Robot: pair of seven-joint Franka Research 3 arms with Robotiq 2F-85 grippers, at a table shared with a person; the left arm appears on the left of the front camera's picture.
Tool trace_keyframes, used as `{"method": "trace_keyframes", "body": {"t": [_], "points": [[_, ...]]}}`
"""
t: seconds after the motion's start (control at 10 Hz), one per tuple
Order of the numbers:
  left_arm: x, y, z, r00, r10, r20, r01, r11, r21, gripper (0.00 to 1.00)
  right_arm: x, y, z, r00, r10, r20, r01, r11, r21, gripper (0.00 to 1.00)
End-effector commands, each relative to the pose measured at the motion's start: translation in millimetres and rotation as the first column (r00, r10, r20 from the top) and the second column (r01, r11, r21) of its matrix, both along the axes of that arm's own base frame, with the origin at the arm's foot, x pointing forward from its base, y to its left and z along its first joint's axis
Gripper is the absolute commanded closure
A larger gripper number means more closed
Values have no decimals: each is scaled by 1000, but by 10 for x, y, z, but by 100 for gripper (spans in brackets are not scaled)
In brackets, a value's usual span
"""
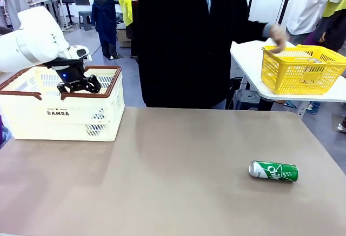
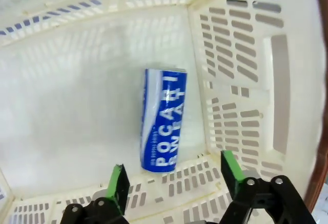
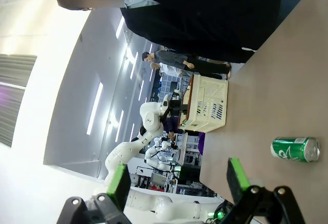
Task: Place the drinks into the Shopping basket.
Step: Pick up one drink and place it into the Shopping basket.
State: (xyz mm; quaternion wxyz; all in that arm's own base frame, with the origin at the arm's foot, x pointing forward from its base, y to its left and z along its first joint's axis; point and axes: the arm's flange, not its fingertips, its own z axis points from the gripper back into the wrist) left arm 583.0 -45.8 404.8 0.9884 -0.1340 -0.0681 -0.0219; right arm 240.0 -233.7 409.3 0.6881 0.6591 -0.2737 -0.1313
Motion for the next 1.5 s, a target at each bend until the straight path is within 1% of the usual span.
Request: {"method": "trace_keyframes", "body": {"t": [0.0,0.1,0.3,0.4,0.5,0.6,0.7,0.8,0.9,1.0,1.1,1.2,1.3,1.4], "points": [[-46,19,117,999,21,42,-20,999,-29,0,-14,8,9,1000,8,20,-7,1000,-15,0],[-88,103,267,997,35,74,-30,997,-65,0,-14,8,9,1000,8,20,-7,1000,-15,0],[-214,462,825,987,77,142,-53,985,-164,0,-14,8,9,1000,8,20,-7,1000,-15,0],[-283,718,1128,988,72,135,-41,975,-219,0,-14,8,9,1000,8,20,-7,1000,-15,0],[-455,995,1389,997,9,80,16,951,-307,0,-14,8,9,1000,8,20,-7,1000,-15,0],[-802,1330,1586,994,-100,41,108,898,-427,0,-14,8,9,1000,8,20,-7,1000,-15,0],[-1182,1627,1611,981,-190,39,181,824,-536,0,-14,8,9,1000,8,20,-7,1000,-15,0],[-1583,1909,1508,965,-255,53,231,742,-629,0,-14,8,9,1000,8,20,-7,1000,-15,0],[-1967,2166,1334,960,-268,81,247,676,-694,0,-14,8,9,1000,8,20,-7,1000,-15,0],[-2338,2394,1087,969,-224,106,229,645,-729,0,-14,8,9,1000,8,20,-7,1000,-15,0],[-2510,2500,924,973,-199,118,219,628,-747,0,-14,8,9,1000,8,20,-7,1000,-15,0],[-2675,2635,664,980,-174,95,184,621,-762,0,-14,8,9,1000,8,20,-7,1000,-15,0],[-2684,2698,538,980,-185,71,171,607,-776,0,-14,8,9,1000,8,20,-7,1000,-15,0],[-2725,2631,808,974,-199,112,212,606,-767,0,-14,8,9,1000,8,20,-7,1000,-15,0]]}}
